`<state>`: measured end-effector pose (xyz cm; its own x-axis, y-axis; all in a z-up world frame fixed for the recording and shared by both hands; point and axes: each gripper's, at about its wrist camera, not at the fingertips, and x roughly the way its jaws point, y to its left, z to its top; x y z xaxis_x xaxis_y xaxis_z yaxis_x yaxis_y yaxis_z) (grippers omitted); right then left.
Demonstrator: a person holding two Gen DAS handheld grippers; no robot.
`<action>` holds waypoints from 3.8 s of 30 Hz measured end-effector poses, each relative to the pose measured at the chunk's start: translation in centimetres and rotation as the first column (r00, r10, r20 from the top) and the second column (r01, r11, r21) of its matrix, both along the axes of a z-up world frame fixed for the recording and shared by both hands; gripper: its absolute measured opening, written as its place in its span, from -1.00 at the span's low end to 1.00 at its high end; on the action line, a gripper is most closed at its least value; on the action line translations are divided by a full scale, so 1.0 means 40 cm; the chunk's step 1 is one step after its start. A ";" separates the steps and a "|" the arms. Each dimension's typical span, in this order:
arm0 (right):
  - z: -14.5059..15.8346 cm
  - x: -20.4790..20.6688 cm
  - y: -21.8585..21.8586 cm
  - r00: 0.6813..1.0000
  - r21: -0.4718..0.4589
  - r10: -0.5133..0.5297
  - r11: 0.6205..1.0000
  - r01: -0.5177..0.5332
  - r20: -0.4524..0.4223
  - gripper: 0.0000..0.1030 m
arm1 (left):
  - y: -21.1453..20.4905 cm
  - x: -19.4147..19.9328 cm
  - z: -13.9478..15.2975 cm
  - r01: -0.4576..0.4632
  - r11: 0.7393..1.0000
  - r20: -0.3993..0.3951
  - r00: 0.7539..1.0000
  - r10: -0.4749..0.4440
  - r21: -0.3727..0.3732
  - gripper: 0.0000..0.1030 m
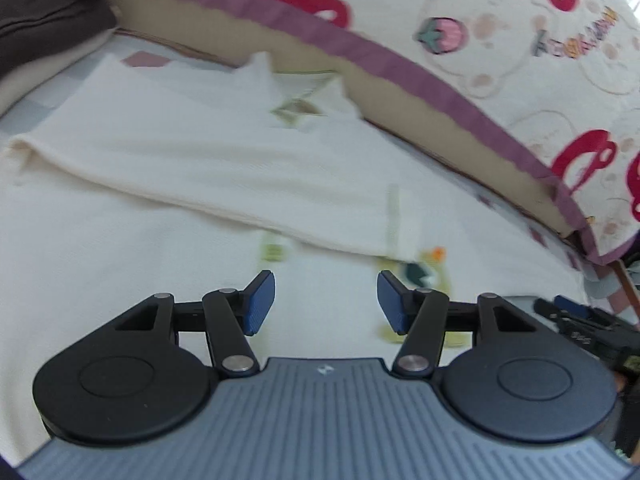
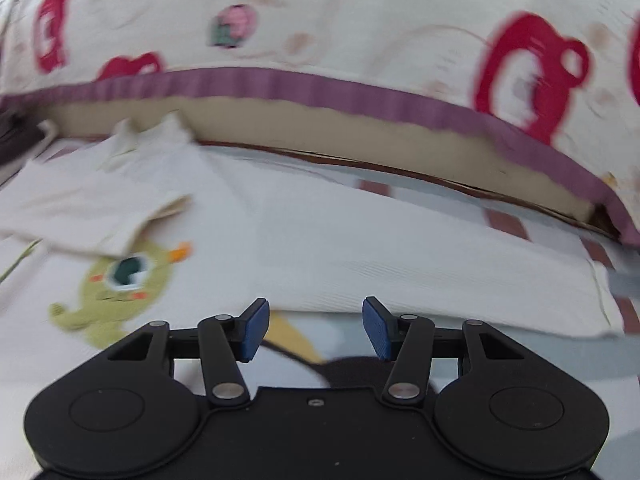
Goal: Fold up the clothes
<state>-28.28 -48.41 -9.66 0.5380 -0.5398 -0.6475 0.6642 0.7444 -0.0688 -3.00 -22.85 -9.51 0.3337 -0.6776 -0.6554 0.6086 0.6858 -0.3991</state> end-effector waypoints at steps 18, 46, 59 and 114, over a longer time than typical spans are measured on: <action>-0.021 -0.273 -0.306 0.979 0.059 -0.197 0.978 0.200 -0.042 0.25 | -0.499 -0.341 0.058 0.284 0.948 0.179 0.935 -0.307 0.147 0.32; -0.160 -0.457 -0.618 0.882 0.209 -0.456 0.880 0.427 0.122 -0.31 | -0.722 -0.337 -0.101 0.383 0.888 0.106 0.902 -0.419 0.254 0.24; 0.053 -0.207 -0.480 0.792 0.509 -0.256 0.858 -0.078 0.554 -0.68 | -0.547 -0.329 0.001 0.427 0.904 0.254 0.879 -0.404 -0.037 0.31; -0.130 0.193 0.058 0.988 0.163 0.153 0.974 -0.155 0.028 0.25 | 0.043 0.224 -0.113 -0.239 0.959 0.050 0.971 0.234 0.149 -0.76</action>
